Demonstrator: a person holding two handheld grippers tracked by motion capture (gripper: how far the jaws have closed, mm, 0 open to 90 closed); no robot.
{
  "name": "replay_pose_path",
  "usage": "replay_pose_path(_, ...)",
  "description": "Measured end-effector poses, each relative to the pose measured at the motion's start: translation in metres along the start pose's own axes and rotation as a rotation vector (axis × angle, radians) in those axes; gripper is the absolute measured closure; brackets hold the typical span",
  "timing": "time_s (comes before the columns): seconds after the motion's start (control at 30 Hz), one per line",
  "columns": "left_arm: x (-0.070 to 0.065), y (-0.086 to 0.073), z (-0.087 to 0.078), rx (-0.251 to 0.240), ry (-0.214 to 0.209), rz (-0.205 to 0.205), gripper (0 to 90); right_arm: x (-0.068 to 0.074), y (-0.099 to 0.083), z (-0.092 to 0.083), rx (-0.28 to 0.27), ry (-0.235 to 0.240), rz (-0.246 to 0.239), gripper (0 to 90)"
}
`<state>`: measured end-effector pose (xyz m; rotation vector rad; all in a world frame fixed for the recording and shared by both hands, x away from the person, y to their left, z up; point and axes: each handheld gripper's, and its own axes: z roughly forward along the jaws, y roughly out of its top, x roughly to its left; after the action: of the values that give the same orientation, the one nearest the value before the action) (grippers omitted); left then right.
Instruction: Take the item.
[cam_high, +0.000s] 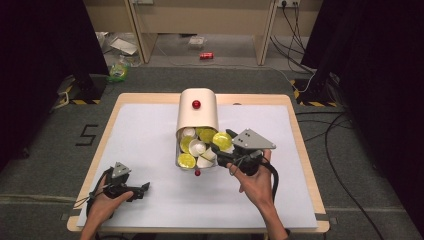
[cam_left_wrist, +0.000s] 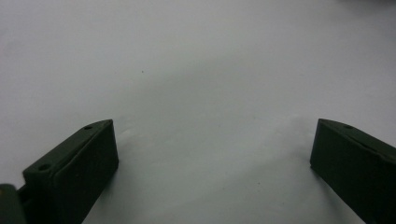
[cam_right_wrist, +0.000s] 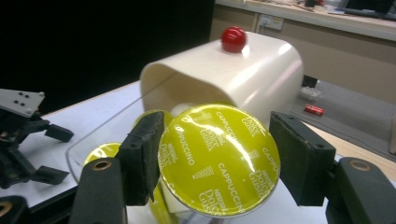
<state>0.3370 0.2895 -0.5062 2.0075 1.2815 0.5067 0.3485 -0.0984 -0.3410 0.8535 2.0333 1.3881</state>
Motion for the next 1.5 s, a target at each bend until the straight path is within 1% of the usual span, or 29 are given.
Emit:
replay_pose_path(0.03,0.0,0.0,0.0,0.0,0.0,0.0,0.2,-0.005,-0.002,-0.002,0.004,-0.015,0.011,38.3)
replay_pose_path(0.1,0.0,0.0,0.0,0.0,0.0,0.0,0.2,-0.007,-0.003,-0.003,0.004,-0.022,0.013,38.3)
replay_pose_path(0.23,0.0,0.0,0.0,0.0,0.0,0.0,0.1,-0.016,-0.007,-0.006,0.003,-0.047,0.031,38.3)
replay_pose_path(0.27,0.0,0.0,0.0,0.0,0.001,0.0,0.1,-0.02,-0.008,-0.008,0.003,-0.059,0.029,38.3)
replay_pose_path(0.3,0.0,0.0,0.0,0.0,0.001,0.0,0.1,-0.02,-0.008,-0.008,0.003,-0.059,0.029,38.3)
replay_pose_path(0.33,0.0,0.0,0.0,0.0,0.0,0.0,0.2,-0.024,-0.009,-0.01,0.0,-0.069,0.039,38.3)
replay_pose_path(0.37,0.0,0.0,0.0,0.0,0.0,0.0,0.2,-0.024,-0.009,-0.01,0.0,-0.069,0.039,38.3)
replay_pose_path(0.47,0.0,0.0,0.0,-0.001,0.001,0.0,0.2,-0.031,-0.013,-0.011,-0.005,-0.088,0.044,38.3)
replay_pose_path(0.53,0.0,0.0,0.0,0.0,0.0,0.0,0.1,-0.033,-0.014,-0.012,-0.002,-0.092,0.046,38.3)
replay_pose_path(0.57,0.0,0.0,0.0,0.0,0.0,0.0,0.1,-0.036,-0.017,-0.011,0.002,-0.103,0.05,38.3)
replay_pose_path(0.63,0.0,0.0,0.0,-0.001,0.001,0.0,0.1,-0.038,-0.019,-0.01,0.004,-0.109,0.052,38.3)
replay_pose_path(0.83,0.0,0.0,0.0,-0.001,0.0,0.0,0.1,-0.049,-0.028,-0.008,0.02,-0.131,0.082,38.3)
replay_pose_path(1.17,0.0,0.0,0.0,-0.001,0.0,0.0,0.1,-0.064,-0.042,-0.007,0.033,-0.165,0.102,38.3)
replay_pose_path(1.23,0.0,0.0,0.0,-0.001,0.0,0.0,0.2,-0.066,-0.043,-0.007,0.037,-0.167,0.104,38.3)
replay_pose_path(1.3,0.0,0.0,0.0,-0.001,0.0,0.0,0.2,-0.068,-0.046,-0.006,0.042,-0.172,0.113,38.3)
replay_pose_path(1.4,0.0,0.0,0.0,-0.001,0.0,0.0,0.1,-0.071,-0.051,-0.004,0.053,-0.178,0.107,38.3)
replay_pose_path(1.5,0.0,0.0,0.0,-0.001,0.0,0.0,0.2,-0.077,-0.058,-0.002,0.065,-0.189,0.119,38.3)
